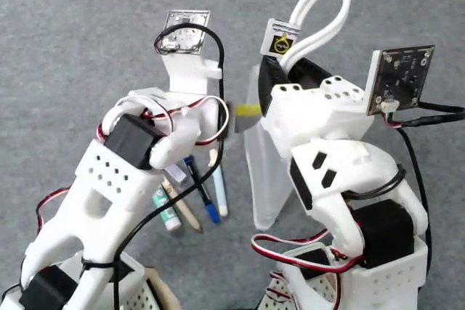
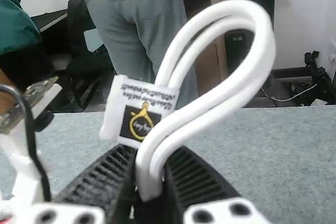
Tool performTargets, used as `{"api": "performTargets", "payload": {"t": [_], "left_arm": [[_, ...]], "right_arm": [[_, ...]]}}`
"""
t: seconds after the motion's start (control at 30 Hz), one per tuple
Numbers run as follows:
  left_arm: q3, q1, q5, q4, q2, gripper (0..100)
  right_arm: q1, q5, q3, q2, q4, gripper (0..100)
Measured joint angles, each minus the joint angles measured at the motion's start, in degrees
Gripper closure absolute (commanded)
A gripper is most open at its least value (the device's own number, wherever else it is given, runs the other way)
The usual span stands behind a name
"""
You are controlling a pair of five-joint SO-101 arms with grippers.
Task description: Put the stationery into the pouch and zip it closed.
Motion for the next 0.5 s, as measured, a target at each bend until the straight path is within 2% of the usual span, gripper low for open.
{"api": "performTargets", "payload": {"t": [0.2,0.5], "left_arm": [[-3.43,0.00,0.00,6.77,0.00,73],[-4.92,-4.22,0.09,11.60,0.00,73]], "right_arm": [[0.70,0.00,-0.88,0.00,-0.09,98.7],[0.88,0.00,-7.03,0.09,-2.81,98.7]]}}
